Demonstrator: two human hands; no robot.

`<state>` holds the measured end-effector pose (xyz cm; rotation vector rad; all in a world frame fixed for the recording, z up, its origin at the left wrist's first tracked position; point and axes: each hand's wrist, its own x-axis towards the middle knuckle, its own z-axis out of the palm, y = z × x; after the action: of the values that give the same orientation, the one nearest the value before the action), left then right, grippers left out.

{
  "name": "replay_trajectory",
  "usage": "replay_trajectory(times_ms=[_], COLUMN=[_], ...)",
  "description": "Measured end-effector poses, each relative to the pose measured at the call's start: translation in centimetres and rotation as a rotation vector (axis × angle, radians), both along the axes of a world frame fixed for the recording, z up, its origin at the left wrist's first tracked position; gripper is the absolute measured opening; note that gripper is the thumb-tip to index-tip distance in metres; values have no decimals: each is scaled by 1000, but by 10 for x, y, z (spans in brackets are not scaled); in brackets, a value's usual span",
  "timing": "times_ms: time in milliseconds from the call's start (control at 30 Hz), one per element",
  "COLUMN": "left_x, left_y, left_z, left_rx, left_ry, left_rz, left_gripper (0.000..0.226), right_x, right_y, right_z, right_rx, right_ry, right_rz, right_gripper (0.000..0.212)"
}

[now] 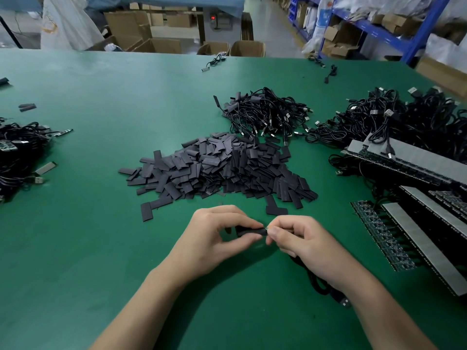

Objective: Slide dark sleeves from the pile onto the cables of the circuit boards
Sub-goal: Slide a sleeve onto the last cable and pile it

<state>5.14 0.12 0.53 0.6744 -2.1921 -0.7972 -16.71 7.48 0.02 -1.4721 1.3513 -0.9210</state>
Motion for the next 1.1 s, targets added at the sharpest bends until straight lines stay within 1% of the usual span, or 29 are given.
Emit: replay_trajectory(times_ms=[133, 267, 467, 633, 800, 1100], left_x=[-3, -3, -4, -2, -1, -5], left_y=[1, 2, 2, 0, 0, 2], left_z=[0, -1, -2, -1, -1, -3], left_rx=[4, -26, -101, -44, -41, -119], left_ry=[13, 1, -9, 15, 30, 20], left_rz=[1, -13, 21, 27, 22, 4], left_gripper=[16, 16, 19, 20, 19, 18], right_x=[-2, -3, -1, -3, -2, -1], right_y=[-2, -4, -3, -3, -3, -1], right_z=[-5, -9, -6, -1, -3, -7], right_rx=[8, 12, 14, 30, 26, 49], right_ry=[-78, -81, -76, -131, -100, -108], right_rz=[12, 11, -8, 6, -4, 8], right_gripper=[29, 28, 33, 31, 32, 31])
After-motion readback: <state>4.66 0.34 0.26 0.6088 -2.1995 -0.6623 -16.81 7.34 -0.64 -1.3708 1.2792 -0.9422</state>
